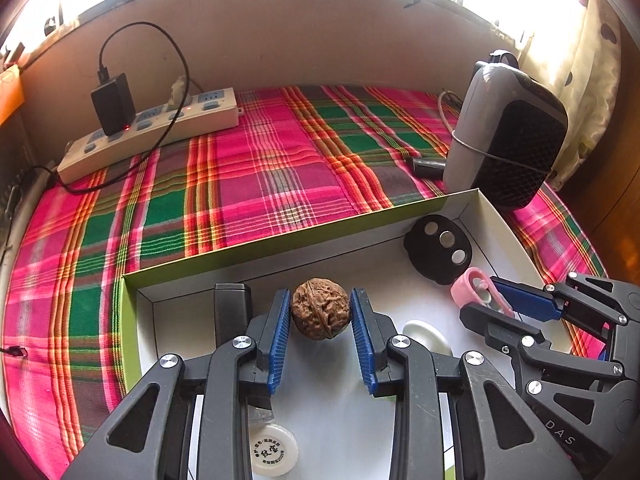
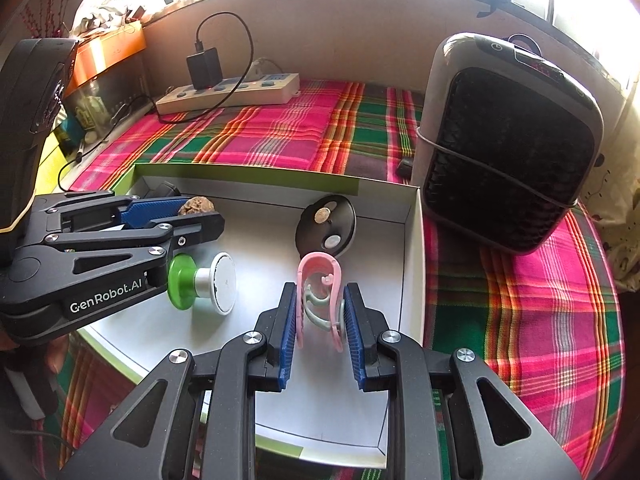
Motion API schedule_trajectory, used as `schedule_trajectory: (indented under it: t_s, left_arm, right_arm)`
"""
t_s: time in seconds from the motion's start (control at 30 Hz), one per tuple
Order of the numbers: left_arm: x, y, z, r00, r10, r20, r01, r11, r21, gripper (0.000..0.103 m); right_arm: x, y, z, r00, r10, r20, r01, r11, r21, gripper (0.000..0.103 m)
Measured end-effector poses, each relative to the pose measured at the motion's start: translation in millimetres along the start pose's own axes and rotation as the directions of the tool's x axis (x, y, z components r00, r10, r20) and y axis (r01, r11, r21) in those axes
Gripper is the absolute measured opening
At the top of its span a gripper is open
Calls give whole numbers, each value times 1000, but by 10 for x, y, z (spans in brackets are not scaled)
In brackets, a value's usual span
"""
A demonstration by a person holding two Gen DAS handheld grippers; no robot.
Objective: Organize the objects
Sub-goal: 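Carry the walnut in left tool and pink clip in right tool into the box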
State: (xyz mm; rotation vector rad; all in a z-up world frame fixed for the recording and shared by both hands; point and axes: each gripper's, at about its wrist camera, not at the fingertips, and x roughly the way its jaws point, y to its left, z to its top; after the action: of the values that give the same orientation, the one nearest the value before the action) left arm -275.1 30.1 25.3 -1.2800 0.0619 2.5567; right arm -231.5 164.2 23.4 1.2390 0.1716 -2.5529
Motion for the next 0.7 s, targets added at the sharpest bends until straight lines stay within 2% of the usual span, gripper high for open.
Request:
schedule_trajectory:
  t_s: [0.7]
  left_arm:
    - [37,7,-20,1000,4,-17,-4,1000,2,28]
  right_arm:
    - [23,-15,14,1000,-1,-7,1,1000,1,24]
